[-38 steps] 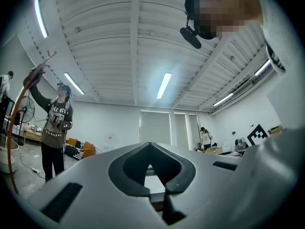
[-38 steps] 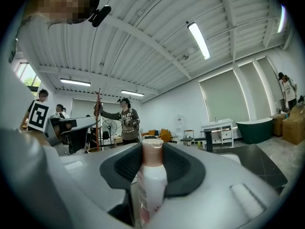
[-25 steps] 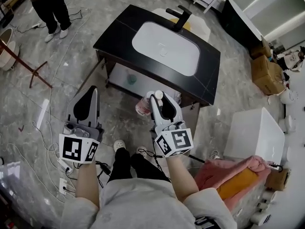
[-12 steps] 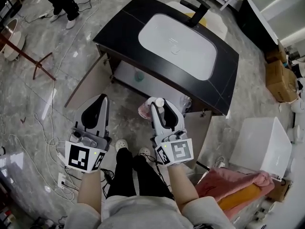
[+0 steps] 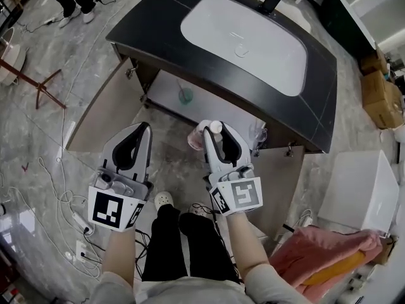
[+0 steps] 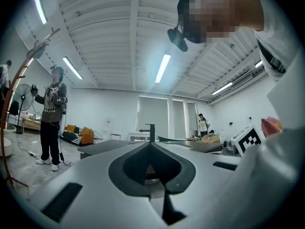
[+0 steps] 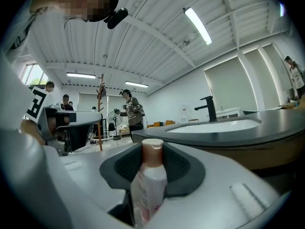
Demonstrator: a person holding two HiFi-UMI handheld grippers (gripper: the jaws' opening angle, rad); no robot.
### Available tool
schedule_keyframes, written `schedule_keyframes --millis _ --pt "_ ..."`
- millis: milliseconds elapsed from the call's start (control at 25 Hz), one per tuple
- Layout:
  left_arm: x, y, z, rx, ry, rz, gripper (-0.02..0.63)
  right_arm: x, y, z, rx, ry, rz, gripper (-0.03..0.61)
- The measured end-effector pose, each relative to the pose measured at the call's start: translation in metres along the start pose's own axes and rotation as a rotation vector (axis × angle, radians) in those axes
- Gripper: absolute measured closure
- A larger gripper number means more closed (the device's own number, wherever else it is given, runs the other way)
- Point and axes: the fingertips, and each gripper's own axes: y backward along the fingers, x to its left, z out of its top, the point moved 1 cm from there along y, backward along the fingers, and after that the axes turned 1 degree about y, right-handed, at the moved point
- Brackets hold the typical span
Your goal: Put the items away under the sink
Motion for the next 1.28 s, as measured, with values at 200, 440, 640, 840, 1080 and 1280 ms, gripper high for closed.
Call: schedule_keyframes --millis 200,440,640,840,1080,1280 --pt "0.008 -0.007 -0.059 -0.007 -0.022 -0.008 0.609 -0.020 -0.013 -0.053 -0.017 0.019 -0.013 0.440" --pt "0.013 -0.019 -0.134 -0.030 -0.051 -0.031 0.609 -0.044 -0.031 -0.122 -0.042 0.055 -0.017 0.440" --pt "0.024 -0.033 -0.197 -0.065 -0.038 -0.029 0.609 -0.063 -0.050 -0.177 -0.068 0.071 -0.006 0.440" --pt "0.033 -0.043 -0.258 -0.087 -0.041 -0.030 0.609 -0.079 -0.068 -0.227 -0.086 0.082 -0.007 0.440" --pt "0.038 -0.051 -0.320 -0.105 -0.059 -0.051 0.609 -0.101 -0.086 -0.278 -0.116 0.099 -0.004 0.440" --pt "0.038 -0.051 -0.350 -0.099 -0.075 -0.056 0.609 -0.118 -0.100 -0.305 -0.118 0.099 -0.002 0.440"
